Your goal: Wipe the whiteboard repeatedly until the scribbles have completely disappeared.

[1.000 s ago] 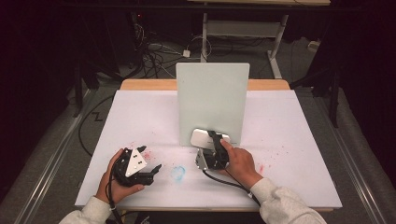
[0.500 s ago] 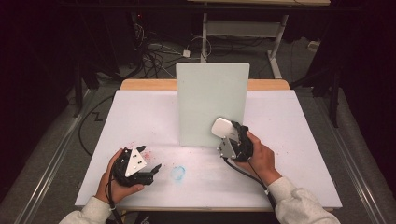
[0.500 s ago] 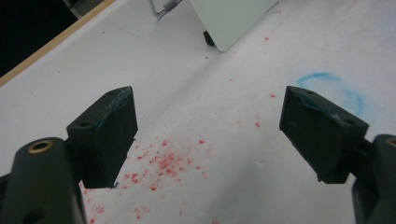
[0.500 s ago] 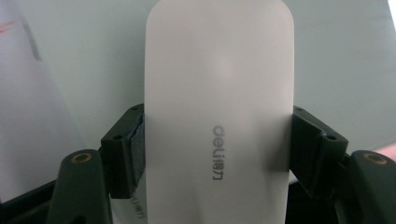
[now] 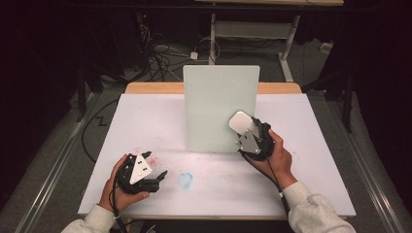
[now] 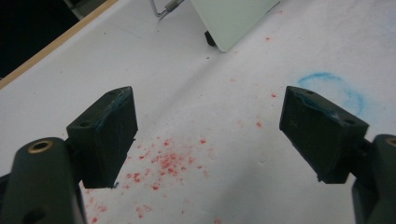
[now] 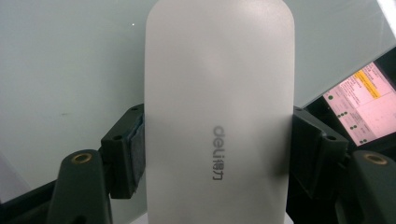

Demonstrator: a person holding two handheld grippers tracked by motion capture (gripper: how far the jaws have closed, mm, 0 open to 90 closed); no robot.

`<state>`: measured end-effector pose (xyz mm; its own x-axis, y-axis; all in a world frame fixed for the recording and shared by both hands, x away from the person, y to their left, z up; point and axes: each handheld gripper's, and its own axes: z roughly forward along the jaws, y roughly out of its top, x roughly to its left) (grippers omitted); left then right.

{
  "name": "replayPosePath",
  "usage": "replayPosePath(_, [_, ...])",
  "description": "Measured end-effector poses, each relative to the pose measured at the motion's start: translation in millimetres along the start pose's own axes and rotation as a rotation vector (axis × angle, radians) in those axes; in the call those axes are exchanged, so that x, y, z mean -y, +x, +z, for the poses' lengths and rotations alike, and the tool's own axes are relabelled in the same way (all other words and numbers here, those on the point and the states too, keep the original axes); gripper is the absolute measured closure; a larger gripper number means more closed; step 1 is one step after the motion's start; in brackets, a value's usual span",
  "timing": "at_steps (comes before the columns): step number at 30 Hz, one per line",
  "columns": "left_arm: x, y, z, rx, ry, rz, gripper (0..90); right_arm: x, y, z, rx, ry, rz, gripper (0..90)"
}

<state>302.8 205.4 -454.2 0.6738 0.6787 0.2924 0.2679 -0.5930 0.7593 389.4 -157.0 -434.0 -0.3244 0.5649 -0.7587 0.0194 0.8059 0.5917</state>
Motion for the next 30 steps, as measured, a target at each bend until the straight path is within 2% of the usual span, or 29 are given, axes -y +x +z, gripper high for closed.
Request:
replayPosePath(5, [0.0, 0.3, -0.1, 0.0, 0.0, 0.001, 18.3, 4.1, 3.1, -0.8, -0.003, 0.004, 0.002, 30.9])
replayPosePath(10, [-0.6, -0.4, -0.3, -0.003, -0.005, 0.004, 18.3, 8.4, 12.7, -1.5, -0.02, 0.011, -0.009, 30.8])
replayPosePath(12, [-0.9, -0.2, -0.9, -0.004, -0.006, 0.005, 18.4, 10.1, 24.5, -2.1, -0.035, 0.025, -0.041, 30.8])
replayPosePath(13, [-1.0, -0.1, -1.3, -0.006, -0.006, 0.006, 18.4, 10.1, 24.5, -2.1, -0.035, 0.025, -0.041, 30.8])
replayPosePath(16, [-0.9, -0.2, -2.5, -0.007, -0.01, 0.006, 18.3, 9.6, 41.5, -2.3, -0.078, 0.039, -0.11, 30.8])
replayPosePath(17, [-0.7, -0.1, -2.6, -0.006, -0.011, 0.005, 18.3, 9.6, 41.5, -2.3, -0.078, 0.039, -0.11, 30.8])
replayPosePath(20, [-0.6, 0.0, -2.3, -0.005, -0.01, 0.004, 18.3, 6.7, 54.1, -1.5, -0.095, 0.043, -0.159, 30.9])
replayPosePath(21, [-0.6, 0.0, -2.3, -0.005, -0.01, 0.005, 18.4, 5.4, 58.3, -1.1, -0.098, 0.042, -0.172, 30.8])
replayPosePath(23, [-0.8, -0.1, -2.0, -0.004, -0.009, 0.006, 18.3, 1.3, 68.6, 0.1, -0.068, 0.04, -0.242, 30.8])
replayPosePath(30, [-1.5, -1.1, 0.1, 0.001, 0.0, 0.009, 18.3, -11.8, 74.2, 4.4, -0.083, 0.02, -0.261, 30.8])
